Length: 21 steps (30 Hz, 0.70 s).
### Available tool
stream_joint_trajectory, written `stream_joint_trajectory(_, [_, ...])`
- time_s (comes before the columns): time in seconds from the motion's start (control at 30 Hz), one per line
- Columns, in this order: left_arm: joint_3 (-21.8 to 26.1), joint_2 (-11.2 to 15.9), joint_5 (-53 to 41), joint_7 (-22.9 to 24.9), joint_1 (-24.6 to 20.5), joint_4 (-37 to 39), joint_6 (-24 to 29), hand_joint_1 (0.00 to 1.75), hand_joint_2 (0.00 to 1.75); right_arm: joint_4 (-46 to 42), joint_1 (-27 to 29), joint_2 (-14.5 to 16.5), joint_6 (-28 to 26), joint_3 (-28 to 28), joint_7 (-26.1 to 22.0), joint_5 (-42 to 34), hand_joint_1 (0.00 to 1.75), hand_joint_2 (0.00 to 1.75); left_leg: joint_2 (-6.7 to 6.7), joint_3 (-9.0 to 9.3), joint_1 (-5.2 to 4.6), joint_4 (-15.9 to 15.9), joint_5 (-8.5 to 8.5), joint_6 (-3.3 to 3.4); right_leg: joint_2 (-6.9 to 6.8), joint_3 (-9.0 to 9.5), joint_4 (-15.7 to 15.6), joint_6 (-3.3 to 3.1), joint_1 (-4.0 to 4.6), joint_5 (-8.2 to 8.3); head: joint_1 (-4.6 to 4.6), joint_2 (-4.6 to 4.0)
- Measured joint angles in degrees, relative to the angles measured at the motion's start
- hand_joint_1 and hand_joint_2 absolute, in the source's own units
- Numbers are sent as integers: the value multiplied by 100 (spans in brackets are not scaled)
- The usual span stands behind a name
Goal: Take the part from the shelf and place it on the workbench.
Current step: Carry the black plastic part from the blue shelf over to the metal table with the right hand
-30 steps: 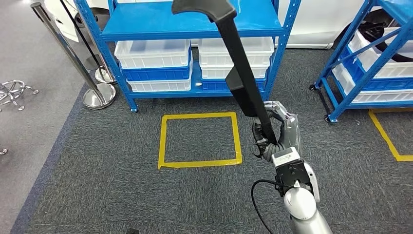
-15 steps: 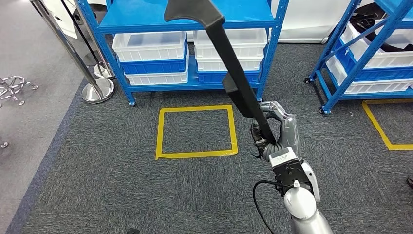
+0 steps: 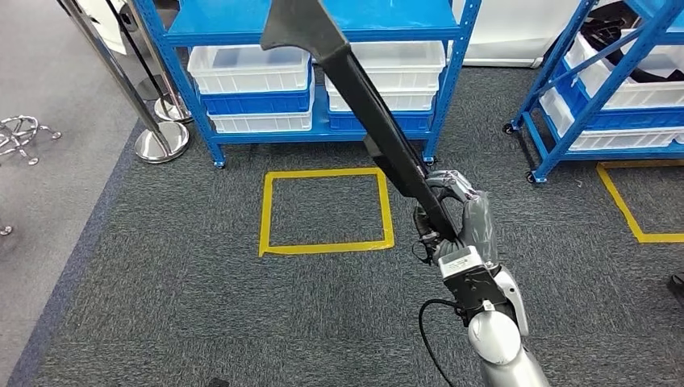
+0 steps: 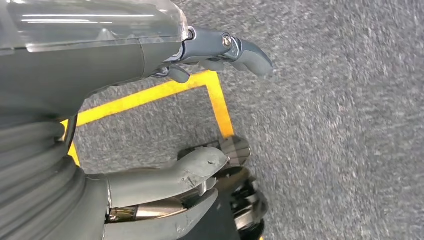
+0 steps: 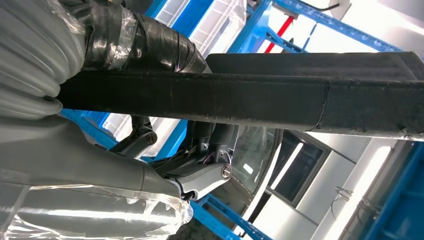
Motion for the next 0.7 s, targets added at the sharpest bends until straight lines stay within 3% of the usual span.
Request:
stream_joint_trajectory(0.03, [1,1,0,1,-3,0,1,0,175,0,1,-2,-1,-9,-1,0,175,175,9,17,9,-64,41,41,2,-82,180,6,9,-128,1,0])
stream_joint_trajectory(0.1, [1,-1,0,3,-7,0,1,0,175,1,11,-6,-3,-28,-1,-3,175,175,16,0,-1,-77,64,85,6,-388,828,4,19,-476,1,0])
stream_joint_trajectory(0.17, [1,-1,0,5,-5,0,1,0,175,2,36,-9,-3,-42,1,-5,175,175,15,-40,-10,-33,58,94,6,-620,1307,17,22,-601,-1,0])
stream_joint_trajectory(0.2, [1,-1,-1,5,-3,0,1,0,175,2,43,-13,-3,-46,1,-6,175,175,14,-61,-10,1,49,91,4,-602,1268,25,18,-506,-1,0])
stream_joint_trajectory(0.3, [1,-8,-2,5,-3,0,1,0,175,2,43,-23,-2,-58,1,-14,175,175,11,-139,-10,177,-23,37,-6,-160,367,25,12,-47,1,0])
stream_joint_trajectory(0.37, [1,-11,-2,5,-6,0,1,0,175,-1,45,-23,8,-64,1,-55,175,175,15,-205,-24,285,-66,-21,5,-39,71,-15,28,16,-1,0])
stream_joint_trajectory(0.5, [3,-11,7,4,-5,0,5,0,175,-4,54,-25,62,-100,-9,-207,175,175,40,-275,-10,417,-161,-115,78,-72,45,-135,27,68,-3,0])
stream_joint_trajectory(0.57, [4,-11,13,3,-8,0,9,0,175,-7,56,-24,58,-111,-18,-212,175,175,26,-466,17,870,-460,-177,112,-73,25,-177,17,95,-3,0])
stream_joint_trajectory(0.63, [5,-11,20,3,-1,0,10,0,175,-9,69,-24,42,-130,-21,-186,175,175,25,-753,49,1544,-770,-219,163,-85,25,-191,28,104,-3,0])
stream_joint_trajectory(0.67, [5,-11,26,3,5,0,11,0,175,-9,79,-24,36,-143,-21,-172,175,175,24,-834,59,1743,-811,-226,200,-87,26,-191,33,105,-3,0])
stream_joint_trajectory(0.7, [5,-11,31,3,10,0,11,0,175,-9,87,-24,31,-155,-21,-162,175,175,16,-827,64,1749,-747,-222,245,-86,26,-188,35,107,-3,0])
